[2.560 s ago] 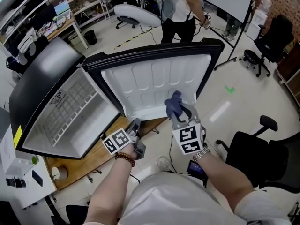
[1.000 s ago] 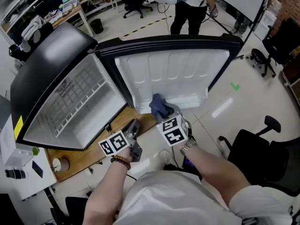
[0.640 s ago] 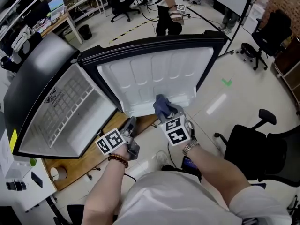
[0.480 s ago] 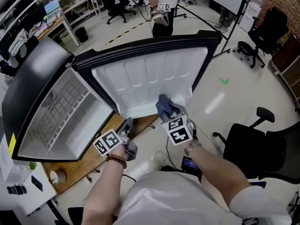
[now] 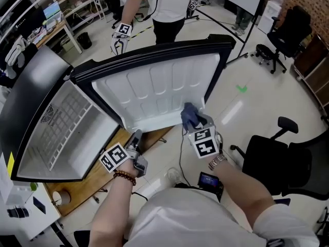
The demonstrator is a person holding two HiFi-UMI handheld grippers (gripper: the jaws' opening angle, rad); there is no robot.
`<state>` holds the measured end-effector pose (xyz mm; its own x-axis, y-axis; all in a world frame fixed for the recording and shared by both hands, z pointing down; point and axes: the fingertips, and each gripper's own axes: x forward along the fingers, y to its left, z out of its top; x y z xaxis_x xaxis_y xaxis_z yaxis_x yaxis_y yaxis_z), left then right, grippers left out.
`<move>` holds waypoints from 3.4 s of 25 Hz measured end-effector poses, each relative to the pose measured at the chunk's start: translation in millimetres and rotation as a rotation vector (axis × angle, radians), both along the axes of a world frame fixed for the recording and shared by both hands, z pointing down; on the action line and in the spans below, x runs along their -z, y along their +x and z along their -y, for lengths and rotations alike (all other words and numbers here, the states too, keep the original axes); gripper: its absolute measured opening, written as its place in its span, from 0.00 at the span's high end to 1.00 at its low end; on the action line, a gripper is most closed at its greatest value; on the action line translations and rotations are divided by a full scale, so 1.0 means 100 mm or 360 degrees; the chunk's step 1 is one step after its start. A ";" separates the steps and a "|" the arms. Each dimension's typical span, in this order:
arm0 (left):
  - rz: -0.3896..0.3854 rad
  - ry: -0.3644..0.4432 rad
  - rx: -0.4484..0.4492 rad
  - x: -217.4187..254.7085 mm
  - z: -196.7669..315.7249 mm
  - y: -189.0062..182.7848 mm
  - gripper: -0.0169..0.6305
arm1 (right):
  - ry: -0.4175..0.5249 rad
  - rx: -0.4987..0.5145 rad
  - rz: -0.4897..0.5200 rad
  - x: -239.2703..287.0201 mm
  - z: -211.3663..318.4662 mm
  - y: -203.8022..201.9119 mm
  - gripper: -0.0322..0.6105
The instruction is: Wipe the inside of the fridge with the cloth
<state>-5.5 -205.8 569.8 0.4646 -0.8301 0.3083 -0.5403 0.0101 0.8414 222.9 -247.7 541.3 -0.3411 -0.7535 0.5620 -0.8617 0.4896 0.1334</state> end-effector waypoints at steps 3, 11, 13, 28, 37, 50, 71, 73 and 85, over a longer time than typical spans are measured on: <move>-0.0021 -0.0004 0.0019 -0.01 0.03 0.00 0.71 | 0.0011 -0.0018 -0.0006 0.01 0.01 0.09 0.78; -0.0072 -0.0014 0.0072 -0.05 0.11 -0.01 0.71 | 0.0028 -0.0025 -0.0002 0.04 -0.01 0.19 0.78; -0.0082 -0.0009 0.0080 -0.05 0.13 -0.01 0.71 | 0.0038 -0.0014 0.0001 0.07 -0.03 0.19 0.78; -0.0146 0.0026 0.0069 -0.01 0.12 0.01 0.88 | 0.0152 0.0218 0.0086 0.37 -0.52 -0.05 0.78; -0.0161 0.0059 -0.0038 0.08 -0.08 0.06 0.90 | 0.0154 0.0510 0.0098 0.25 -1.00 -0.57 0.78; -0.0154 0.0258 -0.0233 0.51 -0.18 0.09 0.91 | 0.0212 0.0723 0.0117 0.32 -1.28 -1.22 0.78; -0.0175 0.0203 -0.0210 0.73 0.03 0.05 0.92 | 0.0284 0.0666 0.0115 -0.02 -0.43 -2.05 0.78; -0.0173 0.0195 -0.0209 0.74 0.04 0.05 0.92 | 0.0284 0.0683 0.0137 -0.04 -0.36 -2.13 0.78; -0.0170 0.0170 -0.0215 0.74 0.06 0.04 0.92 | 0.0299 0.0669 0.0134 -0.17 -0.06 -2.23 0.78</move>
<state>-1.6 -211.7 495.7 0.5990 -0.7836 0.1647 -0.4383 -0.1488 0.8864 -0.5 -241.9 558.6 -0.6772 -0.6262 0.3864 -0.6054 0.7726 0.1910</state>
